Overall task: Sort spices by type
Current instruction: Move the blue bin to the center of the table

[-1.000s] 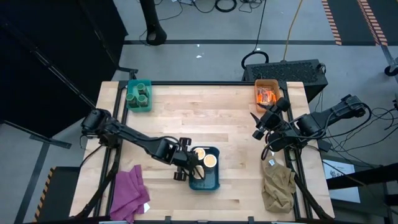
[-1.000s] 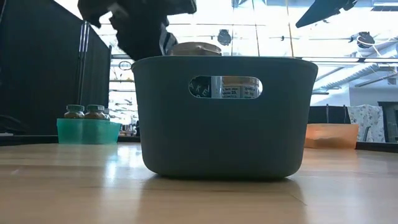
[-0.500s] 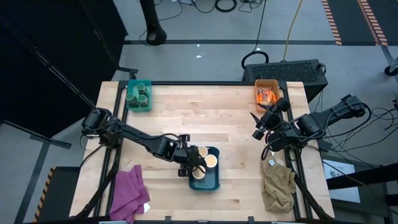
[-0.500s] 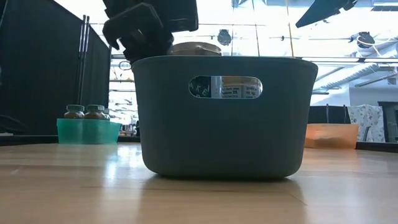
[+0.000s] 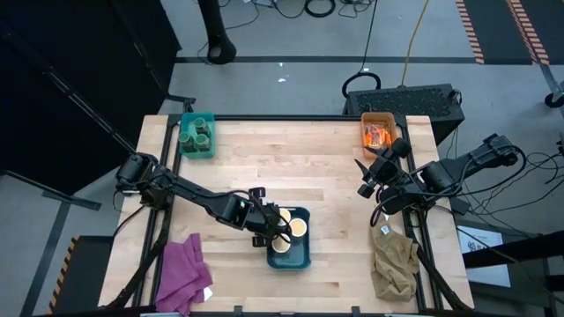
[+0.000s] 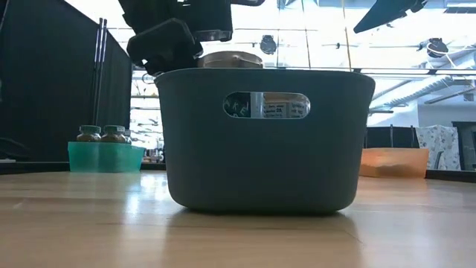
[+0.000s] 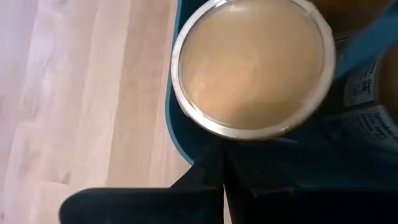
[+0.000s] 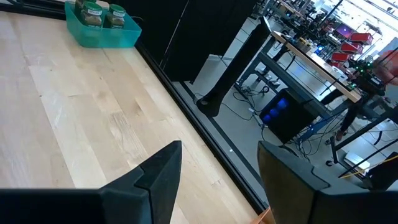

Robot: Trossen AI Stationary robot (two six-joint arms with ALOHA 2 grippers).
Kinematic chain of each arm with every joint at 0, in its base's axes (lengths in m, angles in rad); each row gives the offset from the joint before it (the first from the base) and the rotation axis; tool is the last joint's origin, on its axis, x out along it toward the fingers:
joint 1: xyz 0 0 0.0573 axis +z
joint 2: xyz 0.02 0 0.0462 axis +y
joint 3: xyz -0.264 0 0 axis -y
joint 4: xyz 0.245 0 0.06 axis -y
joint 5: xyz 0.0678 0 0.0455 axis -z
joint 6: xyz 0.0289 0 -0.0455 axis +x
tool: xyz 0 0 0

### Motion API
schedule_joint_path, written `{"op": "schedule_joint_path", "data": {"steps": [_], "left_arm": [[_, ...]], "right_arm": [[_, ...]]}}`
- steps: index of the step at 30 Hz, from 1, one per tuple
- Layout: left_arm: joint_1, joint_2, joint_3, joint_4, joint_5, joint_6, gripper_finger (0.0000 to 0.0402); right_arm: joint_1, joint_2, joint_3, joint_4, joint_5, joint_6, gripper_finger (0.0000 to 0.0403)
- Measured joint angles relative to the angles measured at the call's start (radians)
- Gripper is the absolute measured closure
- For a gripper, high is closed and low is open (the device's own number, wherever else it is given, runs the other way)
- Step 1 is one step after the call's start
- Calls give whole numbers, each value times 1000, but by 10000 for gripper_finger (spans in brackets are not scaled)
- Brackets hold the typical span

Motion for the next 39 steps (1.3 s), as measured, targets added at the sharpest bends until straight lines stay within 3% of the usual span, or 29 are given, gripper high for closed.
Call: {"op": "schedule_joint_path", "data": {"steps": [39], "left_arm": [[40, 0, 0, -33, -136, -7, 401]], "right_arm": [[0, 0, 0, 0, 0, 0, 209]]}}
